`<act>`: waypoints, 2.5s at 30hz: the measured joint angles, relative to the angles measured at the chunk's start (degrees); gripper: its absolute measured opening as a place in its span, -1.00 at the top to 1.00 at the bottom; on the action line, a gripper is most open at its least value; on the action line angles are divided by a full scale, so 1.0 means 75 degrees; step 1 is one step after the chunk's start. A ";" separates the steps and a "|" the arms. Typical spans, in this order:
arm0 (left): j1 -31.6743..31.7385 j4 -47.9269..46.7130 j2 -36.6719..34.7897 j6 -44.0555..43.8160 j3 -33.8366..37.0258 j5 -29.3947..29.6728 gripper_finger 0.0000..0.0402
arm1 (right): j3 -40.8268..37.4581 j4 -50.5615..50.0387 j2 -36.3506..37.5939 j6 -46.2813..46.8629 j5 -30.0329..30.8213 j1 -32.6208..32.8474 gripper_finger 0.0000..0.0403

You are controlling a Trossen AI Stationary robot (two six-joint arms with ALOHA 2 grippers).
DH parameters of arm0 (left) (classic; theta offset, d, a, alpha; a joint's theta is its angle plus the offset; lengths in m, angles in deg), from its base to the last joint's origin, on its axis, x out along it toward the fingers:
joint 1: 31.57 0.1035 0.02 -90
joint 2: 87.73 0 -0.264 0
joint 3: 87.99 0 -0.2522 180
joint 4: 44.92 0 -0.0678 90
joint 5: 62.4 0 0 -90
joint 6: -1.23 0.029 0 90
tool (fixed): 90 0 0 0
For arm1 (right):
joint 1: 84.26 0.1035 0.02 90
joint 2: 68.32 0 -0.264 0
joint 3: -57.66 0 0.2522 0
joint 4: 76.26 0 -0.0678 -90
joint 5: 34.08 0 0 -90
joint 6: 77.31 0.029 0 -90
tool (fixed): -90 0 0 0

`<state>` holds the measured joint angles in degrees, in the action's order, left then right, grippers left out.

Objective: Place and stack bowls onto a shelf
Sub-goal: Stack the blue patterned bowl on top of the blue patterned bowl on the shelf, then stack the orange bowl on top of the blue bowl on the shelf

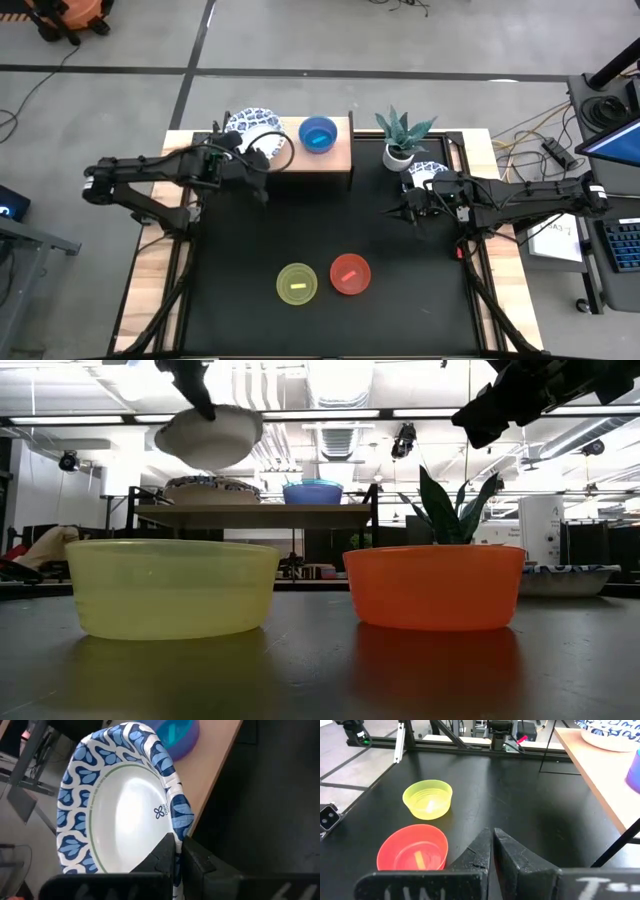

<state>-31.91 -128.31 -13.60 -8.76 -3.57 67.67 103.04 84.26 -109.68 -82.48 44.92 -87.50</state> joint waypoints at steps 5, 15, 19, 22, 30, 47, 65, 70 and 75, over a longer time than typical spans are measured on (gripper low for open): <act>0.0298 0.0150 -0.0130 0.0033 0.0549 0.0000 1.00 | -0.0003 0.0000 0.0000 -0.0048 0.0000 0.0000 0.96; 0.1027 0.0558 0.0153 0.0711 0.0872 0.0359 0.92 | -0.0003 0.0000 0.0000 -0.0053 0.0003 -0.0003 0.96; 0.1249 0.0610 0.0153 0.1074 0.0872 0.0530 0.84 | -0.0003 0.0000 0.0000 -0.0053 0.0003 -0.0003 0.96; 0.1413 0.0769 0.0126 0.1287 0.0872 0.0529 0.74 | -0.0003 0.0000 0.0000 -0.0056 0.0002 -0.0003 0.96; 0.1600 0.1187 0.0123 0.1448 0.0872 0.0393 0.40 | -0.0003 -0.0002 0.0000 -0.0093 0.0003 -0.0003 0.96; 0.1436 0.1402 -0.0966 0.1468 0.0904 -0.0227 0.48 | -0.0006 0.0002 0.0000 -0.0059 0.0005 -0.0005 0.96; 0.1734 0.3849 -0.1989 0.1445 0.3468 -0.0226 0.99 | -0.0006 0.0006 0.0000 0.0166 0.0007 -0.0006 0.96; 0.1734 0.4280 -0.1972 0.1574 0.3468 -0.0213 1.00 | -0.0006 0.0032 0.0000 0.0348 0.0007 -0.0005 0.96; 0.1644 0.4565 -0.2169 0.1251 0.3468 -0.0226 1.00 | -0.0006 0.0067 0.0000 0.0908 0.0009 -0.0003 0.96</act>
<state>-19.58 -94.07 -29.87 0.62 22.44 65.97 102.99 84.76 -109.68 -75.67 44.98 -87.53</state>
